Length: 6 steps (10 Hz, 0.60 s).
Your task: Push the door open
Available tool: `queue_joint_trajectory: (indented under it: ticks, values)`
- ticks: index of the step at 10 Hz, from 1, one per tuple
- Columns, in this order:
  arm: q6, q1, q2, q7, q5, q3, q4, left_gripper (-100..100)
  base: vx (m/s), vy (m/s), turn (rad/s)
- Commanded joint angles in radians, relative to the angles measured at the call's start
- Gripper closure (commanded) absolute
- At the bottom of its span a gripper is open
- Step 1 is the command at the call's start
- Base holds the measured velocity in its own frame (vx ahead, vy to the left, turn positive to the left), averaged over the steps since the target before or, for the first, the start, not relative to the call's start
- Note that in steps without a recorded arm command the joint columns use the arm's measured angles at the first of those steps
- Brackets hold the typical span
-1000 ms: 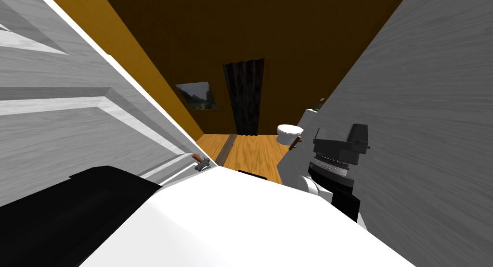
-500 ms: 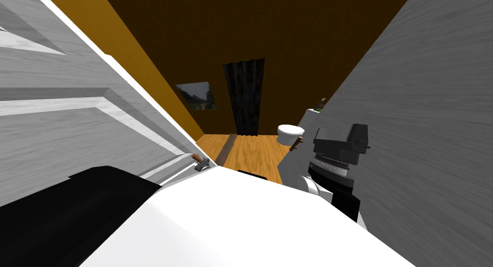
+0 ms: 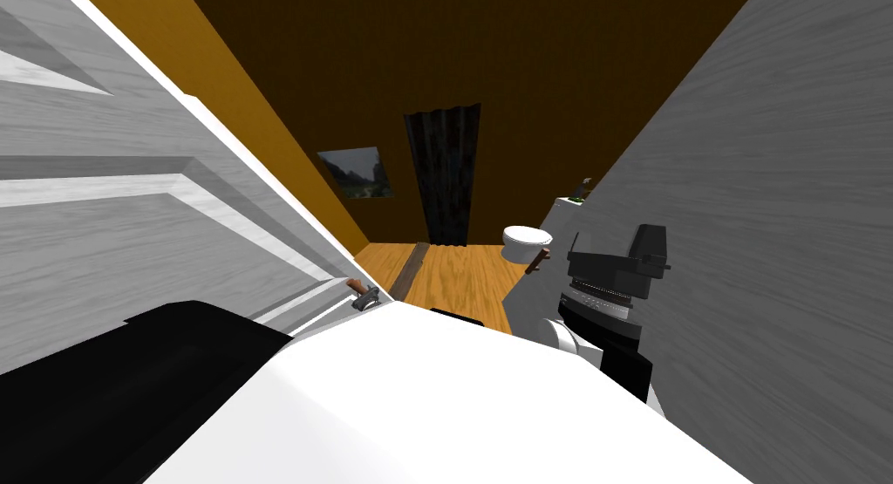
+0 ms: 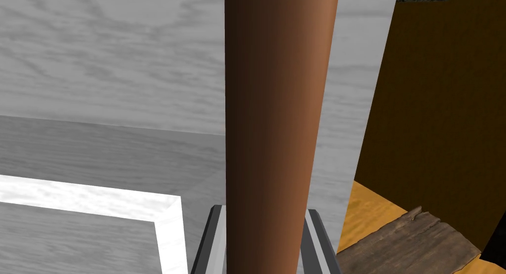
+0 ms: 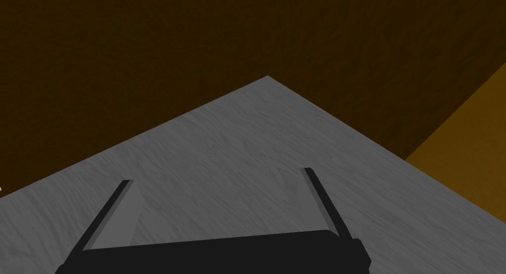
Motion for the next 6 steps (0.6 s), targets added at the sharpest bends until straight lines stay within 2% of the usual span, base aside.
queue_joint_trajectory:
  ticks: [1,2,3,4,6]
  values:
    - [0.004,-0.018,0.03,0.002,0.003,0.014,0.0,100,-0.011,0.018,-0.004]
    - [-0.002,-0.005,0.027,0.021,0.006,0.014,0.019,100,0.085,-0.016,0.037]
    - [-0.002,-0.006,0.036,0.027,0.009,0.019,0.024,100,0.137,-0.019,0.072]
    - [-0.002,-0.006,0.036,0.027,0.009,0.019,0.024,100,0.083,-0.01,0.048]
    - [-0.002,-0.006,0.036,0.027,0.009,0.019,0.024,100,0.019,-0.002,0.005]
